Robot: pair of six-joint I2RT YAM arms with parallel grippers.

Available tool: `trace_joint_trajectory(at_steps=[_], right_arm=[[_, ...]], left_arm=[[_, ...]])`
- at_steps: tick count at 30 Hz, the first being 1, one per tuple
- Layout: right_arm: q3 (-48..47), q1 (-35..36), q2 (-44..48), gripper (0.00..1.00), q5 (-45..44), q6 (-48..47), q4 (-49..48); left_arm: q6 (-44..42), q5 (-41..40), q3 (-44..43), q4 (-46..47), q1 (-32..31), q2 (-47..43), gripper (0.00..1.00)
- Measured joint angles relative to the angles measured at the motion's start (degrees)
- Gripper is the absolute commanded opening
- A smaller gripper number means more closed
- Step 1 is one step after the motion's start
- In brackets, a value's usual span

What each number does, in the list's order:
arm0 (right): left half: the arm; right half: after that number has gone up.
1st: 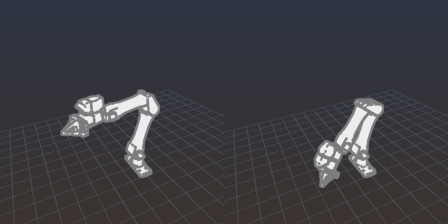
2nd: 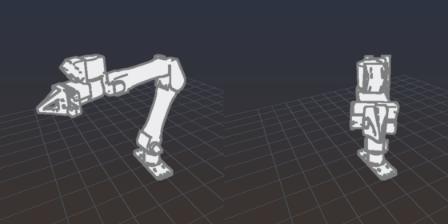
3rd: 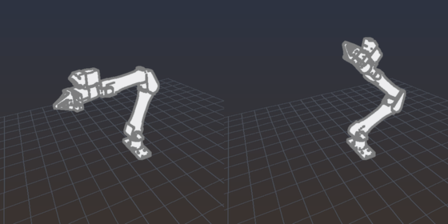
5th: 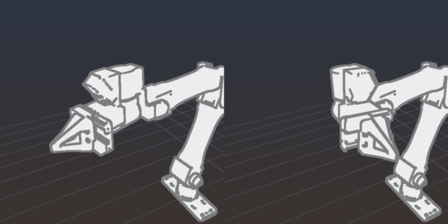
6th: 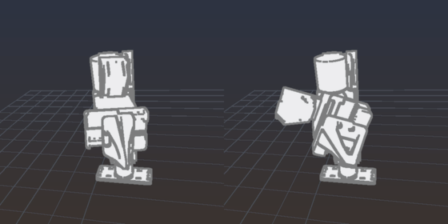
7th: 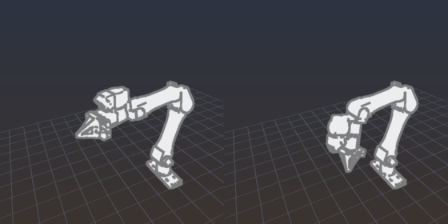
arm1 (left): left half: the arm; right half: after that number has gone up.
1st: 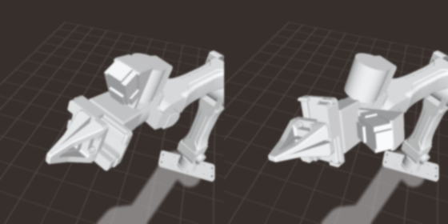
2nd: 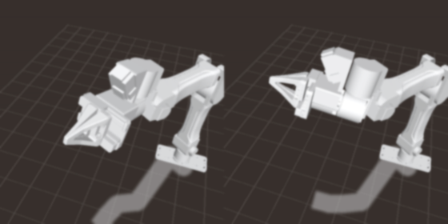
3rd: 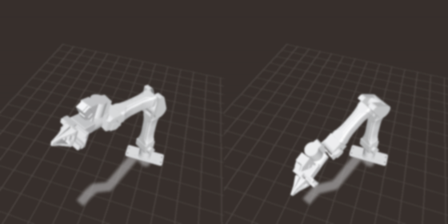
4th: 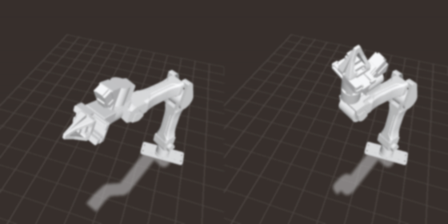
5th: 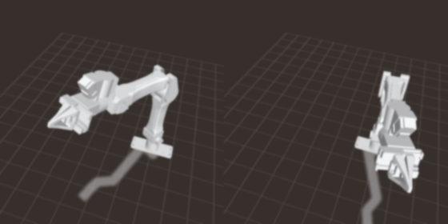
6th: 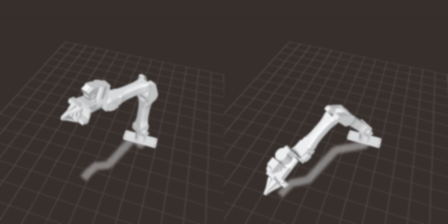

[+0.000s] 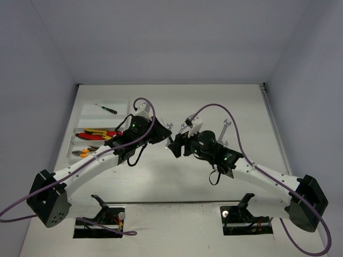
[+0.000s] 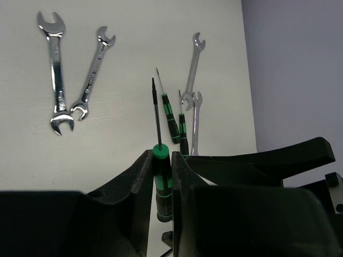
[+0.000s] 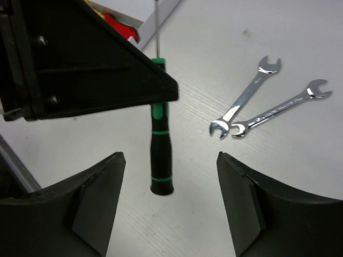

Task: Sort the tools into containers

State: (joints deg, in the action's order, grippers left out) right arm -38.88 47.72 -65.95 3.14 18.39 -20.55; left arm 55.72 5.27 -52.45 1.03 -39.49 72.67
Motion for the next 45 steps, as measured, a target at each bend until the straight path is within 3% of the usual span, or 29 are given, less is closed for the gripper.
trace_joint_trajectory(at_steps=[4,12,20,24,29,37,45], right_arm=[[-0.1,-0.2,0.1,0.72,-6.5,-0.2,2.7],[0.0,-2.9,1.4,0.71,-15.2,-0.4,7.9],[1.3,-5.3,1.5,0.71,-16.4,-0.5,8.9],[2.0,-6.4,1.5,0.71,-16.4,-0.6,9.4],[2.8,-8.2,1.4,0.71,-16.1,-0.8,9.6],[2.8,-11.2,0.5,0.69,-16.6,-0.9,9.9],[2.7,-13.3,-4.6,0.59,-17.3,0.3,12.9]], left_arm=[[0.1,0.6,-0.8,-1.7,6.3,0.2,0.00],[3.3,1.2,-4.3,-2.6,31.9,5.7,0.00],[9.0,3.9,-16.9,2.0,47.3,28.0,0.00],[10.3,5.3,-25.4,3.1,50.4,40.6,0.01],[10.8,5.3,-30.8,2.6,50.9,47.1,0.22],[10.0,2.4,-33.1,-0.9,50.6,46.6,0.61],[6.1,1.0,-30.0,-6.5,50.5,38.3,0.68]])
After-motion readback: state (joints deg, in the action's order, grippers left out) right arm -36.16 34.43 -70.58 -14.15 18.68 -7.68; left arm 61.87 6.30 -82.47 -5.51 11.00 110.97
